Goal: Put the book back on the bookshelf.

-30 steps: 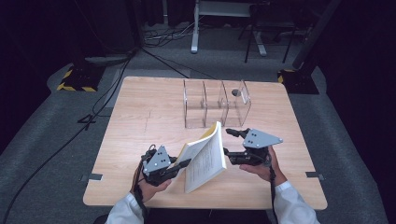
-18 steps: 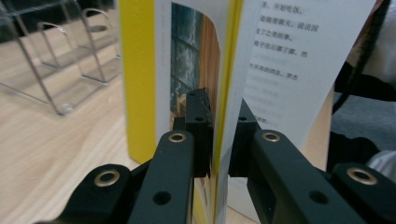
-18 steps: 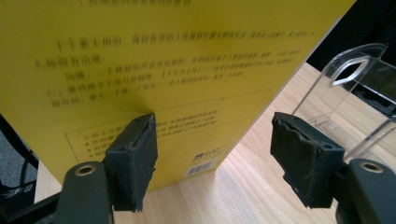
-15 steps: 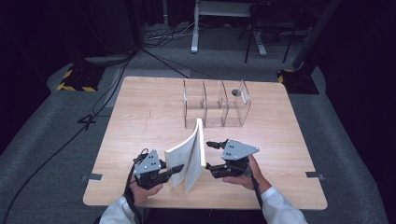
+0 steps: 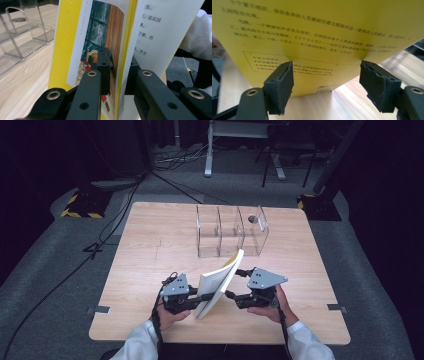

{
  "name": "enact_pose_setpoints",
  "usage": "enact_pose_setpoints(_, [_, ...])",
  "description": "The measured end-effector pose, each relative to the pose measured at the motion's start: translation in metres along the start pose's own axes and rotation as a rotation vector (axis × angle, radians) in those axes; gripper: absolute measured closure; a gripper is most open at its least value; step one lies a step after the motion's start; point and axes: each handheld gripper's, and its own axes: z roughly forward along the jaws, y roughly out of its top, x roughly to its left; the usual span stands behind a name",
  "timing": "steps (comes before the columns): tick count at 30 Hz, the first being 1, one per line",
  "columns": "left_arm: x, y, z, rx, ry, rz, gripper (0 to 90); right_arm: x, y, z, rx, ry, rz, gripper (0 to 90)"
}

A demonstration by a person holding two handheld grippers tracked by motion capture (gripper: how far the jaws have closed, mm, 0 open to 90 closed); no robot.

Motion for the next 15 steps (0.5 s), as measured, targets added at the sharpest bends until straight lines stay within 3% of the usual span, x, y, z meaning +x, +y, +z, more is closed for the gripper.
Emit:
enact_pose_setpoints(5, [0.006, 0.008, 0.028, -0.037, -0.067, -0.041, 80.5, -0.013, -0.004, -0.019, -0.037, -0.036, 0.039, 27.7])
enact_pose_setpoints(10, [0.007, 0.013, 0.047, -0.043, -0.105, -0.049, 80.6, -0.022, -0.009, -0.033, -0.042, -0.052, 0.057, 26.4])
enact_pose_setpoints(15, [0.006, 0.013, 0.051, -0.023, -0.085, -0.035, 74.1, -0.024, -0.013, -0.04, -0.055, -0.062, 0.062, 26.4])
